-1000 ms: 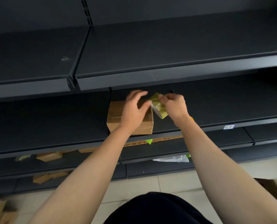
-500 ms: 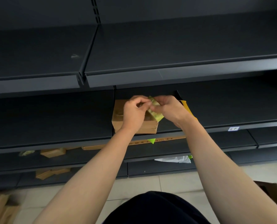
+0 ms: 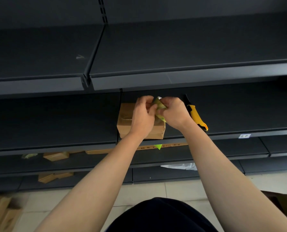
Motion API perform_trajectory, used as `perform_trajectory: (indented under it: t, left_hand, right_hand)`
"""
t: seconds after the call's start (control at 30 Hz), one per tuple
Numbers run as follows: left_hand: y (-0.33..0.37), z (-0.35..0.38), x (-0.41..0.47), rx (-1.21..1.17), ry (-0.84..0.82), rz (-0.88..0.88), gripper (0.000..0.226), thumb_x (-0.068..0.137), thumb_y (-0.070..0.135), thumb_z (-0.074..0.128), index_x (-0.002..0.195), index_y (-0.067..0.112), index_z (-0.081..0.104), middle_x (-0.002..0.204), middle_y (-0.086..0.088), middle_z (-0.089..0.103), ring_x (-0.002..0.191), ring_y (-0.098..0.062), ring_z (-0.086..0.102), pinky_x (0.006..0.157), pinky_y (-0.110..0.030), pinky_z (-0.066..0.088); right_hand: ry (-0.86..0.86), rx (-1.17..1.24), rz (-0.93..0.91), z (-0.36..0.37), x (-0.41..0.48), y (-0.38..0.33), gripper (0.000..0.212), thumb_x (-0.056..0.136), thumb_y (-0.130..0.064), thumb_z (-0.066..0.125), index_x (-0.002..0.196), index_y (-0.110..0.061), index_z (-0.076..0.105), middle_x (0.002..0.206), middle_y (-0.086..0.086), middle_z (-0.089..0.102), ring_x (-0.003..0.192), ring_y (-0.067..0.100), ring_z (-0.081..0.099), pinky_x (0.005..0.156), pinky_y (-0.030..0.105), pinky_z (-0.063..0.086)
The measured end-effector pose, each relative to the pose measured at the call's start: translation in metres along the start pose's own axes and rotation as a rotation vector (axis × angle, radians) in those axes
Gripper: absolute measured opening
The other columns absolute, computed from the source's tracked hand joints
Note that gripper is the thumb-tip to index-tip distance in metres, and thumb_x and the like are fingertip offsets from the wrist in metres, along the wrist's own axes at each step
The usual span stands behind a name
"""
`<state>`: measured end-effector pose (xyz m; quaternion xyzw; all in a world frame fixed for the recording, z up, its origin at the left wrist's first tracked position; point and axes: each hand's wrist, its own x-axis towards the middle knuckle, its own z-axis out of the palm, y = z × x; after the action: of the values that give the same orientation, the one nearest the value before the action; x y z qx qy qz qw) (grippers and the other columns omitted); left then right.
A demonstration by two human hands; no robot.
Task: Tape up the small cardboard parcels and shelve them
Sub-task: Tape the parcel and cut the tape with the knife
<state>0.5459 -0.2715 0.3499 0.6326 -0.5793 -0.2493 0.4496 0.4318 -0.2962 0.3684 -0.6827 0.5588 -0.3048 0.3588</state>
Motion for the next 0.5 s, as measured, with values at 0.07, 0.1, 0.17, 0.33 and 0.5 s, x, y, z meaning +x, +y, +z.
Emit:
perform_trajectory:
  t: [0.07,0.1,0.17,0.33,0.5]
  left_hand:
    - [0.000,0.001,0.000,0.001,0.002,0.023,0.022,0.092,0.007,0.057,0.113,0.008,0.062,0.112,-0.007,0.058,0.099,-0.015,0.058,0.089,-0.024,0.048]
    - [0.000,0.003,0.000,0.014,0.016,0.042,0.020,0.091,0.006,0.057,0.110,0.007,0.064,0.110,-0.007,0.058,0.096,-0.015,0.059,0.087,-0.021,0.048]
    - [0.000,0.005,0.000,0.033,0.059,0.066,0.016,0.090,0.004,0.059,0.103,0.004,0.067,0.104,-0.006,0.059,0.090,-0.012,0.059,0.079,-0.011,0.045]
    - [-0.002,0.011,0.000,0.041,0.093,0.068,0.011,0.088,0.002,0.060,0.095,0.003,0.068,0.097,-0.006,0.061,0.084,-0.011,0.059,0.075,-0.012,0.045]
    - [-0.004,0.015,0.002,0.050,0.041,0.096,0.010,0.088,0.000,0.059,0.094,0.003,0.066,0.095,-0.004,0.058,0.081,-0.008,0.056,0.071,-0.003,0.041]
  right_hand:
    - [0.022,-0.034,-0.015,0.001,0.000,0.000,0.016,0.087,-0.009,0.060,0.102,-0.006,0.066,0.099,0.009,0.069,0.090,0.023,0.064,0.079,0.035,0.055]
    - [0.034,-0.047,-0.021,0.002,0.000,0.000,0.015,0.087,-0.007,0.060,0.100,-0.005,0.066,0.097,0.009,0.069,0.089,0.024,0.064,0.078,0.036,0.055]
    - [0.047,-0.060,-0.025,0.004,0.001,0.001,0.014,0.087,-0.006,0.059,0.098,-0.005,0.066,0.095,0.009,0.069,0.088,0.024,0.064,0.078,0.037,0.055]
    - [0.051,-0.060,0.009,0.004,0.002,0.005,0.019,0.088,-0.007,0.059,0.106,-0.007,0.065,0.103,0.010,0.068,0.094,0.025,0.064,0.083,0.040,0.055]
    - [0.050,-0.063,0.055,0.002,0.003,0.009,0.022,0.088,-0.003,0.056,0.107,-0.006,0.065,0.103,0.011,0.067,0.094,0.025,0.064,0.081,0.039,0.056]
